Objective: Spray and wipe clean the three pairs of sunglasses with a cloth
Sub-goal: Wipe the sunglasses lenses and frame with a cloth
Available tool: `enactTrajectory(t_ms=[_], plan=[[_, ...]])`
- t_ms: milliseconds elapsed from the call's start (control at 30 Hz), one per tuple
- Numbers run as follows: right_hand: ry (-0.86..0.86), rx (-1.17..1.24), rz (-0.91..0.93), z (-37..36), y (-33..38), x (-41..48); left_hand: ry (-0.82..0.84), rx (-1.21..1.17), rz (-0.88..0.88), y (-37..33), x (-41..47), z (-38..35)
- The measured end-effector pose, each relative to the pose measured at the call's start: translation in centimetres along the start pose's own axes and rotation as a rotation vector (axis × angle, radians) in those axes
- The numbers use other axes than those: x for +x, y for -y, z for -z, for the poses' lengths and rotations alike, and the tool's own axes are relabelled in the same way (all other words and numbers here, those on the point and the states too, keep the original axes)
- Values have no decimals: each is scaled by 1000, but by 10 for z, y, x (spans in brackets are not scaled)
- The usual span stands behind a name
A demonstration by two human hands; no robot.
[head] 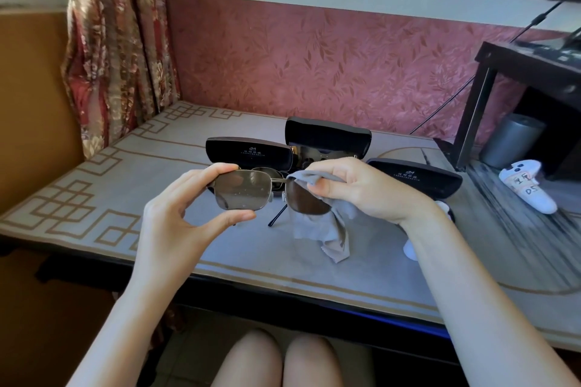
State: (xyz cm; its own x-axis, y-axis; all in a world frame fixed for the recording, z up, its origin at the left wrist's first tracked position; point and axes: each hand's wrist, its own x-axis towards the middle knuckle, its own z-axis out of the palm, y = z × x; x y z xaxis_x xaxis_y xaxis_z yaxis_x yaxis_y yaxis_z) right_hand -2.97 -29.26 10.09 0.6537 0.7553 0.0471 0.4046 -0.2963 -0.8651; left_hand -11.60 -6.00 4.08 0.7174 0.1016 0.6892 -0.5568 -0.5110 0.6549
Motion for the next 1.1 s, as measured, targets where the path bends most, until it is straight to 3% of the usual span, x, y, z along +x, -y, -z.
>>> enactTrajectory(t_ms=[500, 800, 1100], plan=[[123, 89, -29, 10, 0, -10, 0, -18, -10, 0, 0, 0], [-49, -128, -44, -10, 10, 0, 42, 18, -20, -8, 0, -2], [-169, -77, -14, -16, 16, 9, 23, -4, -7, -10, 1, -2]])
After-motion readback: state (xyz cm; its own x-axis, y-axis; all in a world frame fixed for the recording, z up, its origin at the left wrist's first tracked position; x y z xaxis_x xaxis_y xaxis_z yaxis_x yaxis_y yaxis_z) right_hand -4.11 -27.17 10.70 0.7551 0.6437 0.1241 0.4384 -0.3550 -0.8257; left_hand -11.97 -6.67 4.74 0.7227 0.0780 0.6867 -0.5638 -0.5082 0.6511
